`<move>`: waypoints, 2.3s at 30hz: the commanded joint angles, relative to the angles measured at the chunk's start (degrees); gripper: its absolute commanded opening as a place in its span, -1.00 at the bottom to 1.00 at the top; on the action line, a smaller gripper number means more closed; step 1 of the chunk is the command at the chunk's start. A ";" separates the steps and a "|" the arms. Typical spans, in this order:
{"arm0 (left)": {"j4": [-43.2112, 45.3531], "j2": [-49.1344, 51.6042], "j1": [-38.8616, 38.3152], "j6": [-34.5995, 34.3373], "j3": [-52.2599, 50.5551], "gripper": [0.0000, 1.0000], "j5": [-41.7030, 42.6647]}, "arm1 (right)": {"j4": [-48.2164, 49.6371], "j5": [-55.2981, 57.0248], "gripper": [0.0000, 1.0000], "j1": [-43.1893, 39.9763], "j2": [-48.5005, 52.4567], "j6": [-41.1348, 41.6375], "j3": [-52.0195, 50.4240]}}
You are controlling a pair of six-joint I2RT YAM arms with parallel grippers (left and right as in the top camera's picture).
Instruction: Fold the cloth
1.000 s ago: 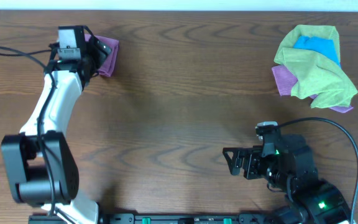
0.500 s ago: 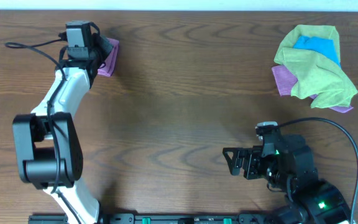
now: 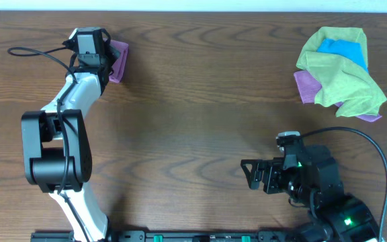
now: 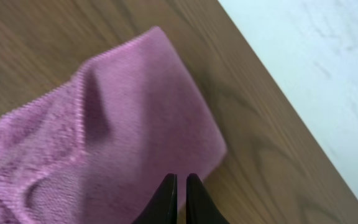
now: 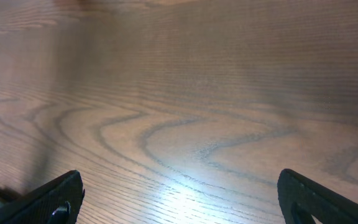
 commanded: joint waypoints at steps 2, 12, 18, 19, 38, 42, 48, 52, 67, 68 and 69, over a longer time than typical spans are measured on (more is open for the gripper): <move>-1.07 0.74 0.17 0.87 0.85 -0.83 -6.64 | -0.09 -0.44 0.98 -0.68 -0.24 0.79 -0.15; -5.90 0.74 0.59 0.90 0.85 -0.84 -12.31 | -0.09 -0.44 0.99 -0.68 -0.24 0.79 -0.15; -7.69 0.74 1.75 0.90 0.85 -0.86 -12.35 | -0.09 -0.44 0.99 -0.68 -0.24 0.79 -0.15; -8.09 0.74 2.08 0.90 0.85 -0.86 -12.35 | -0.11 -0.44 0.98 -0.68 -0.24 0.79 -0.15; -12.46 0.81 2.84 1.29 0.72 -0.85 -13.84 | -0.09 -0.44 0.98 -0.68 -0.24 0.76 -0.15; -13.07 0.81 2.84 1.29 0.57 -0.85 -13.81 | -0.09 -0.44 0.99 -0.68 -0.24 0.79 -0.15; -15.67 0.83 2.84 1.31 0.55 -0.86 -13.84 | -0.09 -0.44 0.99 -0.68 -0.24 0.79 -0.15; -17.31 0.83 2.84 1.31 0.52 -0.85 -13.84 | -0.09 -0.44 0.99 -0.68 -0.24 0.76 -0.15; -24.90 -8.90 2.82 14.64 0.68 -0.16 -11.65 | -0.09 -0.44 0.98 -0.68 -0.24 0.79 -0.15; -25.79 -9.88 2.82 15.54 0.68 0.05 -11.65 | -0.09 -0.44 0.99 -0.68 -0.24 0.79 -0.15; -26.67 -10.73 2.82 16.20 0.68 0.28 -11.67 | -0.09 -0.44 0.98 -0.68 -0.24 0.79 -0.15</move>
